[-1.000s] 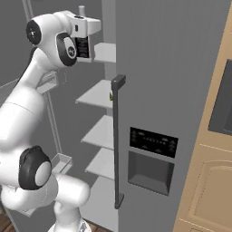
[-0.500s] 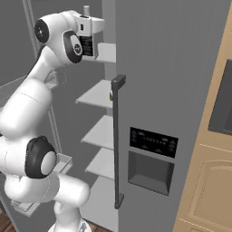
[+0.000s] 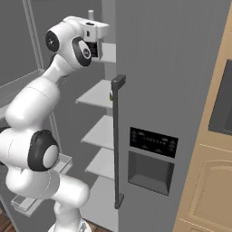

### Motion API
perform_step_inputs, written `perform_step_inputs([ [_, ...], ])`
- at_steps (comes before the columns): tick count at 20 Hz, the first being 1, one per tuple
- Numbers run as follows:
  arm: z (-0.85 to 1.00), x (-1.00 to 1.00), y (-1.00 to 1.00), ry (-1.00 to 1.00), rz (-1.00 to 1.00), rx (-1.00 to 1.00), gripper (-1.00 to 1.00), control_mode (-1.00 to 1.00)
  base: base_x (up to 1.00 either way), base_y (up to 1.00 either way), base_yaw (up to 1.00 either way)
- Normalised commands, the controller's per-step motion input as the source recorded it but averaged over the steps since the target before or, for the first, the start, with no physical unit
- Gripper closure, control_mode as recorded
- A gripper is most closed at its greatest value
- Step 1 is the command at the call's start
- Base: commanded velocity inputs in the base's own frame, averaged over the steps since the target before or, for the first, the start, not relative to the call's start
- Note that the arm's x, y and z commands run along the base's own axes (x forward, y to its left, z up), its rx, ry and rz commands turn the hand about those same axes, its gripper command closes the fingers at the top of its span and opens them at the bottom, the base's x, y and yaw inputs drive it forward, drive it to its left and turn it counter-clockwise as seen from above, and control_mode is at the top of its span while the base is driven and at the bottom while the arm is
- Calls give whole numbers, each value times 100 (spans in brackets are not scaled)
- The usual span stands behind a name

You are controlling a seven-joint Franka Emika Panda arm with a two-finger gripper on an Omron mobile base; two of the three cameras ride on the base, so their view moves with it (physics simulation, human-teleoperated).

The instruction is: Place the liquor on the top shelf of the fridge to keep it out of children's reach, and place the lemon wedge and eggplant on lower shelves for easy access.

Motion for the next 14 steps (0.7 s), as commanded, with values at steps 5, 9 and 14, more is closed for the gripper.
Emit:
perform_step_inputs([
  [5, -18, 40, 0, -2, 0, 0, 100, -100, 0, 0, 0],
  [9, -6, 49, 0, 0, 0, 0, 100, -100, 0, 0, 0],
  [14, 0, 58, 0, 0, 0, 0, 100, -100, 0, 0, 0],
])
